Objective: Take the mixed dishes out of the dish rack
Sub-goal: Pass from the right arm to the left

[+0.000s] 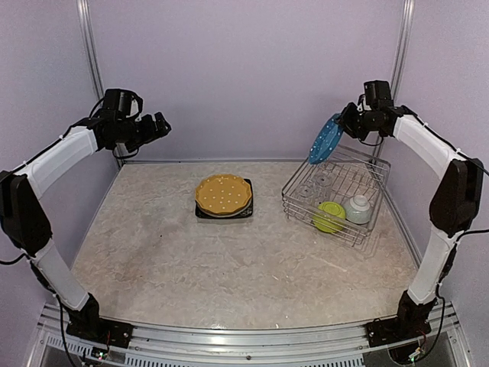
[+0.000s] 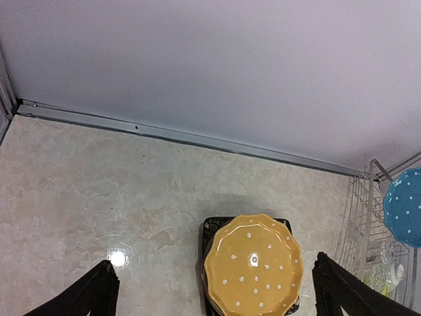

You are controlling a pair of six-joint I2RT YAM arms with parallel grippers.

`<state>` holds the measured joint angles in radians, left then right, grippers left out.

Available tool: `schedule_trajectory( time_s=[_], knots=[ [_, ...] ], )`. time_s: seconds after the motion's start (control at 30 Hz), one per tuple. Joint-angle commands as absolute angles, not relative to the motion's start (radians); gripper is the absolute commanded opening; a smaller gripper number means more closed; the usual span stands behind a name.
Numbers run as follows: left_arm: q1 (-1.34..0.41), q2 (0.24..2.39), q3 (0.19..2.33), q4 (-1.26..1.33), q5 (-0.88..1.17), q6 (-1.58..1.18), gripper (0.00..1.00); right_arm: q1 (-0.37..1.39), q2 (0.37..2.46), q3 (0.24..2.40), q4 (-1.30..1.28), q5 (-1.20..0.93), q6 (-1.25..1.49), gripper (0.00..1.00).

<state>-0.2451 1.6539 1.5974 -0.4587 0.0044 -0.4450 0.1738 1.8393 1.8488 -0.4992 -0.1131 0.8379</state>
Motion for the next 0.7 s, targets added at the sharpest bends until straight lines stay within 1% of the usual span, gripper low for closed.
schedule_trajectory(
  time_s=[0.0, 0.17, 0.37, 0.5, 0.67],
  knots=[
    [-0.235, 1.611, 1.594, -0.446, 0.174, -0.410, 0.99, 0.167, 1.740, 1.848, -0.276, -0.265, 0.745, 0.00],
    [-0.229, 1.579, 1.566, -0.387, 0.365, -0.346, 0.99, 0.167, 1.690, 1.772, -0.141, -0.441, 0.697, 0.00],
    [-0.236, 1.551, 1.534, -0.297, 0.555, -0.327, 0.99, 0.172, 1.651, 1.676, -0.005, -0.637, 0.739, 0.00],
    [-0.272, 1.569, 1.555, -0.296, 0.617, -0.304, 0.99, 0.195, 1.638, 1.616, 0.069, -0.732, 0.757, 0.00],
    [-0.343, 1.592, 1.564, -0.298, 0.609, -0.251, 0.95, 0.245, 1.624, 1.553, 0.157, -0.807, 0.785, 0.00]
  ],
)
